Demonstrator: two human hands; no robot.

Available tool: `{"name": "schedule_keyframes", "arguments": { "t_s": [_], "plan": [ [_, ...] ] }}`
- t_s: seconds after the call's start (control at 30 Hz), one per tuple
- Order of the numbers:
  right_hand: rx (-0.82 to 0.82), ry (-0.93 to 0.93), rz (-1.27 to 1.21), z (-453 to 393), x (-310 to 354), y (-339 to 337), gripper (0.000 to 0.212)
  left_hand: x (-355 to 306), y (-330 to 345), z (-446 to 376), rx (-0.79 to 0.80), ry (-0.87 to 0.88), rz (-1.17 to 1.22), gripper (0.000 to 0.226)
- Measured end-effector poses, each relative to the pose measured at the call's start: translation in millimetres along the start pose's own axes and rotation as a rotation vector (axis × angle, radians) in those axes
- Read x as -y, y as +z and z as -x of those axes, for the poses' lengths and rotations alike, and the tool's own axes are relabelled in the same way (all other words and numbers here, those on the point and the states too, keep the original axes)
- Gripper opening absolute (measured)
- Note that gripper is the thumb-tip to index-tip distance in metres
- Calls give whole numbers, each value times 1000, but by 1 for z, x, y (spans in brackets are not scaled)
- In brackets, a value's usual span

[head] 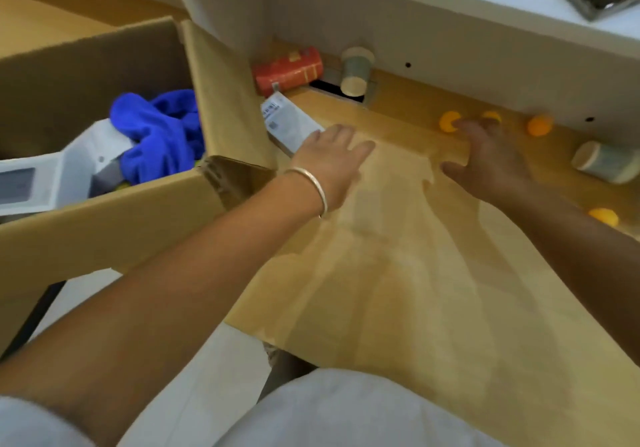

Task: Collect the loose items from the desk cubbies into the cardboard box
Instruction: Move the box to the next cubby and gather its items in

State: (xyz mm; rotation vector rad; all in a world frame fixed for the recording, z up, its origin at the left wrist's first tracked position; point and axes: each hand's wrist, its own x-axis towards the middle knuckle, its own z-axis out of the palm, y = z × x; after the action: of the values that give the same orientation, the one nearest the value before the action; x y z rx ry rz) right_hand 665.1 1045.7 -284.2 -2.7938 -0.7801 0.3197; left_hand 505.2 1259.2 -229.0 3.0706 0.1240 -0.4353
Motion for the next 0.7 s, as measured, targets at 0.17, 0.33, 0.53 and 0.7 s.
{"name": "schedule_keyframes", "arguments": {
  "t_s": [0.17, 0.33, 0.53, 0.7],
  "plan": [
    [12, -35, 110, -47, -35, 9, 85, 20, 31, -53, 284, -127, -253, 89],
    [156, -122, 158, -92, -66, 21, 101, 35, 50, -77, 290, -161, -319, 104],
    [63, -201, 78, -107, -71, 37, 69, 34, 55, -81, 212, -178, -310, 82],
    [28, -153, 84, -104, -52, 46, 44, 22, 53, -72, 211, -164, -274, 81]
  ]
}}
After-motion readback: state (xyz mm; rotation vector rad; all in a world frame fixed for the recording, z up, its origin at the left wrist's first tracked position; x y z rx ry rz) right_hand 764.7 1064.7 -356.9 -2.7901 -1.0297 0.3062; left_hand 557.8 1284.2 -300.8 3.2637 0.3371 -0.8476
